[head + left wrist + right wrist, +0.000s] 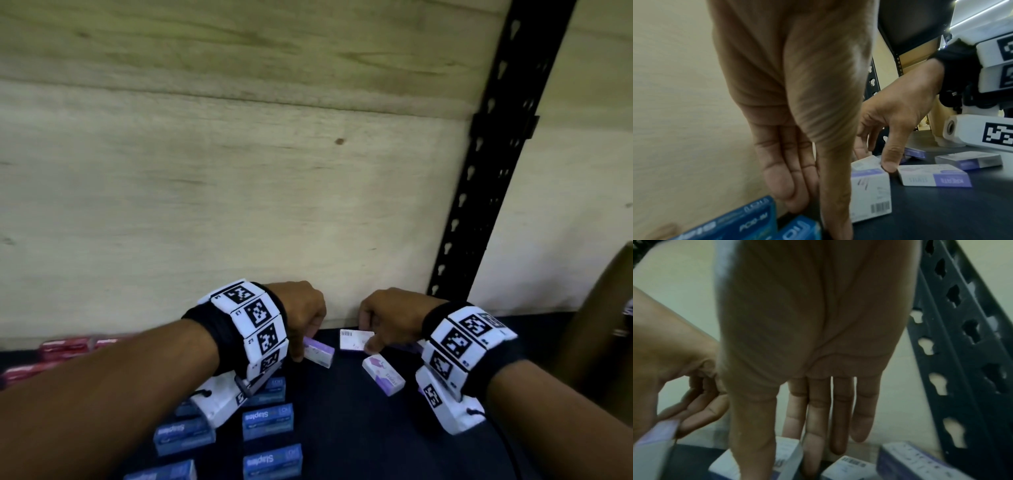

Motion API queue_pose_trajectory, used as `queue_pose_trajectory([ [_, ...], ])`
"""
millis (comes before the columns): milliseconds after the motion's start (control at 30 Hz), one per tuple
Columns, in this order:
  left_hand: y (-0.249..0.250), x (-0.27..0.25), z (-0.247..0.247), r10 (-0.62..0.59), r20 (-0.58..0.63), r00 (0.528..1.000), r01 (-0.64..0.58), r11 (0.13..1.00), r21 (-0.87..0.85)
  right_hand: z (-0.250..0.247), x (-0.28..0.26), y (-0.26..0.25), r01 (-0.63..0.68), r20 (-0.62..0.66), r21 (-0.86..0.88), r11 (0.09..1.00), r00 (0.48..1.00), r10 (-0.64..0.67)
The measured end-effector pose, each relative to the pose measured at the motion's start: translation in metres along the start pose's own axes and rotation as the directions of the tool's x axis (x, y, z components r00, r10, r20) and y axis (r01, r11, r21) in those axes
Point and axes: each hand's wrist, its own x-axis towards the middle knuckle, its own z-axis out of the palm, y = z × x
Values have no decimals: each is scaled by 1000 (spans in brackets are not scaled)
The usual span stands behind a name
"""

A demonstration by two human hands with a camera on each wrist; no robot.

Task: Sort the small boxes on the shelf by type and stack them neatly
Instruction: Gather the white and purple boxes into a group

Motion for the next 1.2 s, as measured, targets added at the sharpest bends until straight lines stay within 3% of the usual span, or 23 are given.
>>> queue_pose_trajectory([
  [400,3,1,2,-11,5,1000,11,1000,3,-4,1,-2,69,14,139,988,997,-72],
  [1200,9,1,7,85,-10,996,-84,992,93,-10,-4,-8,88,25,43,995,996,-89],
])
